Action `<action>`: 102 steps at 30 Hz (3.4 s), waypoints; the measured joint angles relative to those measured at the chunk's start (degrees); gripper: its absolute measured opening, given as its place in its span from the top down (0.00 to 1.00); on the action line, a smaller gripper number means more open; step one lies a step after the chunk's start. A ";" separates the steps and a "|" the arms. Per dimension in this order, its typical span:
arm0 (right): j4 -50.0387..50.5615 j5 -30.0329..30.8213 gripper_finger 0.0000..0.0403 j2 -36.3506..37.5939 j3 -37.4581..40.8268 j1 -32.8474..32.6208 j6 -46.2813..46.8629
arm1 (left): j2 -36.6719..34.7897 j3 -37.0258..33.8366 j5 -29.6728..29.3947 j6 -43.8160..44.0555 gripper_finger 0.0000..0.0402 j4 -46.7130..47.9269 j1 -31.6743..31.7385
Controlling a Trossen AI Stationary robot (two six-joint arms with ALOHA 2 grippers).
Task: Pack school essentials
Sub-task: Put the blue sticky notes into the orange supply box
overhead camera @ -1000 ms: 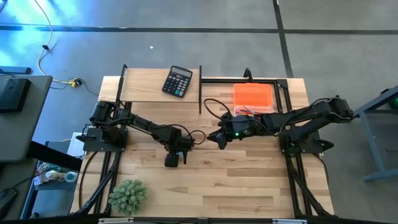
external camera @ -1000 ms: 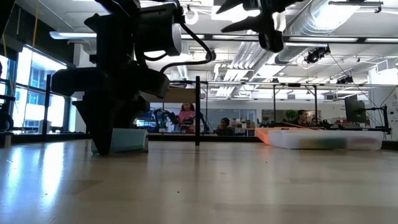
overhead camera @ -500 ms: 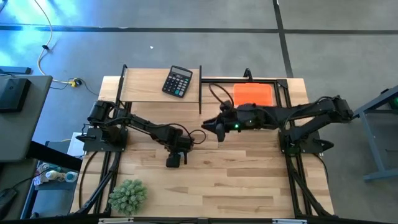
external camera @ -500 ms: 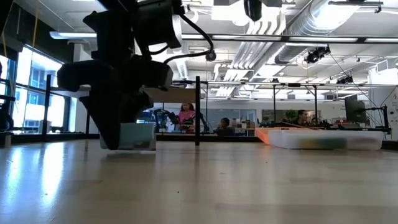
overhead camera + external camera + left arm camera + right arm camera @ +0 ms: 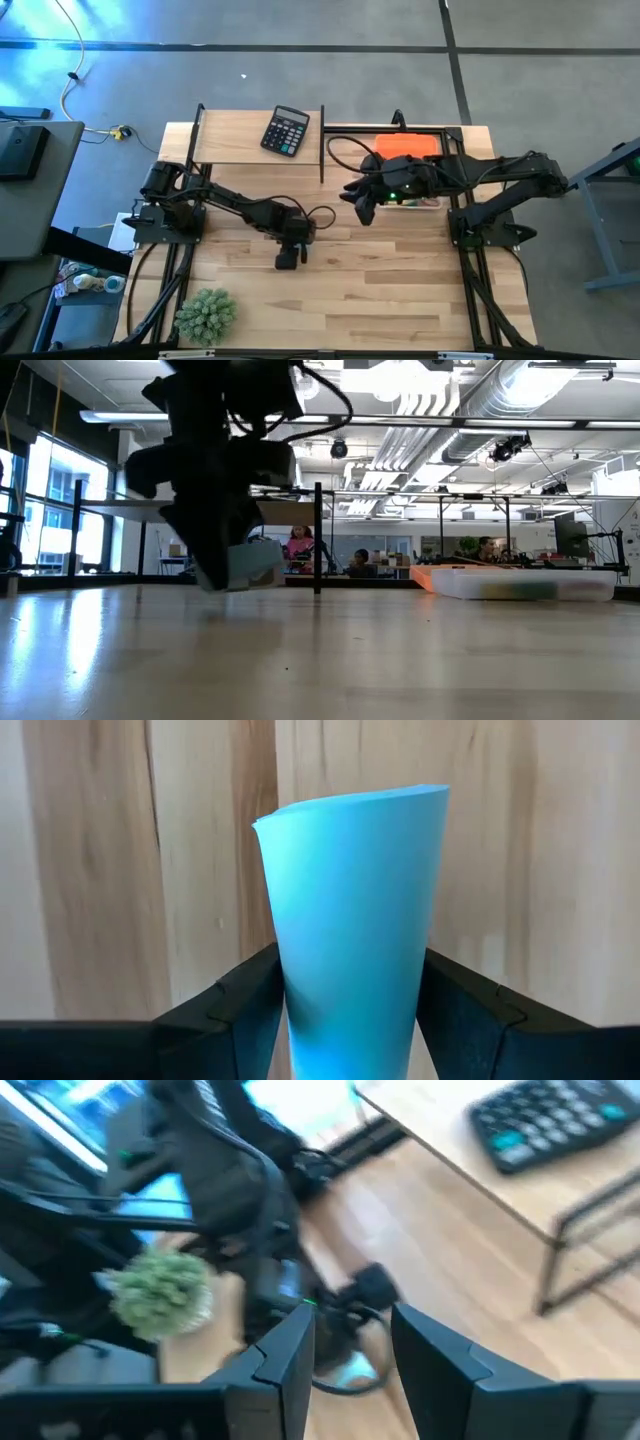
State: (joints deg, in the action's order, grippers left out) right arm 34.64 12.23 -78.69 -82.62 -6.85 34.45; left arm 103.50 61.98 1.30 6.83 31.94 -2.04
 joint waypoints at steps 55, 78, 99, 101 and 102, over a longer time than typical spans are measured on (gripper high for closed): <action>17.15 -5.08 0.69 1.17 0.23 0.09 28.82 | -0.13 24.00 -17.49 -2.58 0.52 -16.05 3.15; 17.67 -4.46 0.96 0.58 0.23 0.07 29.71 | -0.13 24.00 -18.24 -6.37 0.51 -16.92 3.17; 27.61 -1.47 0.98 1.16 0.25 0.14 26.57 | -0.13 24.04 -19.58 0.48 0.18 -11.68 3.29; 29.74 -0.87 0.98 1.82 0.25 0.15 26.55 | -0.13 24.04 -18.68 0.49 0.18 -11.53 3.54; 30.90 -0.38 0.98 2.28 0.25 0.13 26.54 | -0.13 24.04 -18.16 0.52 0.18 -11.53 3.54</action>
State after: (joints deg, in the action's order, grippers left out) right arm 65.54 11.84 -76.41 -82.37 -6.72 60.99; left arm 103.37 86.02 -16.86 7.35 20.40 1.50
